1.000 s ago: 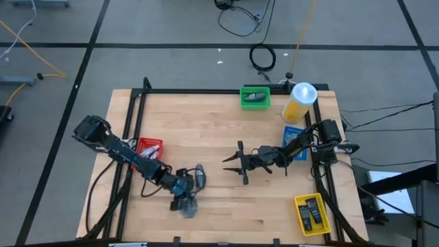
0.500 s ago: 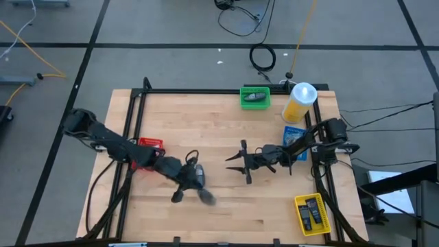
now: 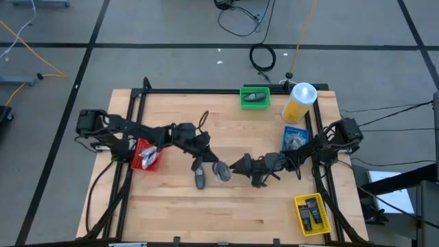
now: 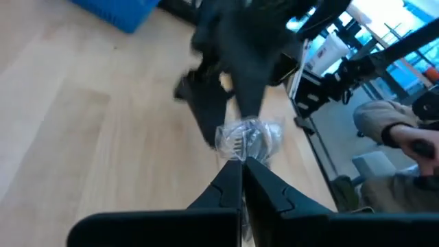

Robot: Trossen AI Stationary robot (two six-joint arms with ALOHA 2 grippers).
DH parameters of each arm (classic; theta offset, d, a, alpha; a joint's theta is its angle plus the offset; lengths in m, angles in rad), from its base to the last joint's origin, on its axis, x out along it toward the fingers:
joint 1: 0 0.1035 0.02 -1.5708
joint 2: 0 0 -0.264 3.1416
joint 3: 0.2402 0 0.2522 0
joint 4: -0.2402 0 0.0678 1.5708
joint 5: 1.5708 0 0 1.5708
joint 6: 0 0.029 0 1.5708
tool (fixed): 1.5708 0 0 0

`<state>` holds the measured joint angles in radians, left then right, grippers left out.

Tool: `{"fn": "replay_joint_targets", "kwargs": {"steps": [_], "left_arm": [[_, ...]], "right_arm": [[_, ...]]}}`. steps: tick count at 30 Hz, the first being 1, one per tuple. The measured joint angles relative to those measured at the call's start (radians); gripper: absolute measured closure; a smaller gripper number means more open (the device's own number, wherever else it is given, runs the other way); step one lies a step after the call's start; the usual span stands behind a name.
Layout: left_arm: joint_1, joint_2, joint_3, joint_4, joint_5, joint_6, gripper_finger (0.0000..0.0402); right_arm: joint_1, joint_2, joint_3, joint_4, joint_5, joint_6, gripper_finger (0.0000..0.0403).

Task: Pick & Place Travel size toiletries
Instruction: Put the black hairbrush into the blue bin

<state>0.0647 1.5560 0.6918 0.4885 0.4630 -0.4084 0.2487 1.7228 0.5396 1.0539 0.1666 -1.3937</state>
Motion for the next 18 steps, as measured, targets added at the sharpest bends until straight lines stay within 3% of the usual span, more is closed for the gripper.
{"fn": "replay_joint_targets", "kwargs": {"steps": [5, 10, 14, 18], "left_arm": [[0.043, 0.078, -0.001, 0.07, 0.041, -0.05, 0.0396], [0.048, 0.158, -0.001, 0.18, 0.072, -0.106, 0.0399], [0.048, 0.187, 0.0, 0.223, 0.06, -0.128, 0.0388], [0.048, 0.192, 0.0, 0.224, -0.005, -0.128, 0.0385]], "right_arm": [[-0.001, 0.0, 0.0, 0.026, -0.006, -0.214, 0.0154], [-0.012, 0.001, 0.001, -0.015, -0.066, -0.299, 0.0177], [-0.012, 0.001, 0.001, -0.013, -0.064, -0.252, 0.0229], [-0.012, 0.001, 0.001, -0.02, -0.063, -0.16, 0.0311]]}}
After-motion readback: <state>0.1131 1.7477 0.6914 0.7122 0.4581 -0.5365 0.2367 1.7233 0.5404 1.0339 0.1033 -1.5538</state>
